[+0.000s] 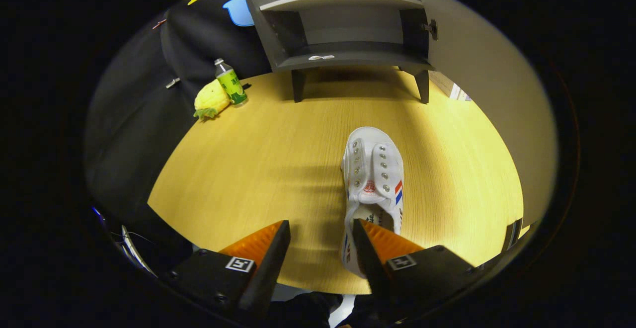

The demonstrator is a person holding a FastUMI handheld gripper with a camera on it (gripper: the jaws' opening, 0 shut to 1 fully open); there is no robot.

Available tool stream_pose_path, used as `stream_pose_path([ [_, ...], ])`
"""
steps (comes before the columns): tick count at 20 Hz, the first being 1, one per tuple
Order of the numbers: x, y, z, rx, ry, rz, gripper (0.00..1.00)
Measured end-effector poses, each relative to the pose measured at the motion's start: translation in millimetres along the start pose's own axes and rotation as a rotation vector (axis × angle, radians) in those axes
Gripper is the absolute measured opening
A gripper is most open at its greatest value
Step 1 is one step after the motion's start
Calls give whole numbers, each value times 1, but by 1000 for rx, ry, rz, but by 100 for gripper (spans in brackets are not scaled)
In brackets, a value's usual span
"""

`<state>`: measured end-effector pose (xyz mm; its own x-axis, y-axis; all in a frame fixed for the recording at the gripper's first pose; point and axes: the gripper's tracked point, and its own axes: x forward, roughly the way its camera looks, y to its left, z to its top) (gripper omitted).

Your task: Open the shoe cabinet door, grab the shoes and put them into the shoe cabinet, then close the shoe cabinet door.

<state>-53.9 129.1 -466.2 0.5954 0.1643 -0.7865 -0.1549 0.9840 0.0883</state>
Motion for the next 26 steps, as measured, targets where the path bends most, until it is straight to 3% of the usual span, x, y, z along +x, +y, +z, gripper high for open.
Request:
stream_pose_path([
  [2, 18, -7, 2, 15, -27, -28, 70],
  [5, 40, -24, 14, 39, -96, -93, 66],
  [6, 43, -26, 18, 48, -122, -113, 54],
  [8, 52, -31, 28, 67, -175, -139, 42],
  [12, 68, -40, 45, 48, -246, -179, 42],
  [16, 72, -31, 50, -17, -250, -96, 9],
  [17, 72, -30, 51, -16, -247, -80, 6],
  [21, 57, -41, 70, 20, -248, -70, 5],
  [26, 4, -39, 113, 45, -303, -43, 5],
])
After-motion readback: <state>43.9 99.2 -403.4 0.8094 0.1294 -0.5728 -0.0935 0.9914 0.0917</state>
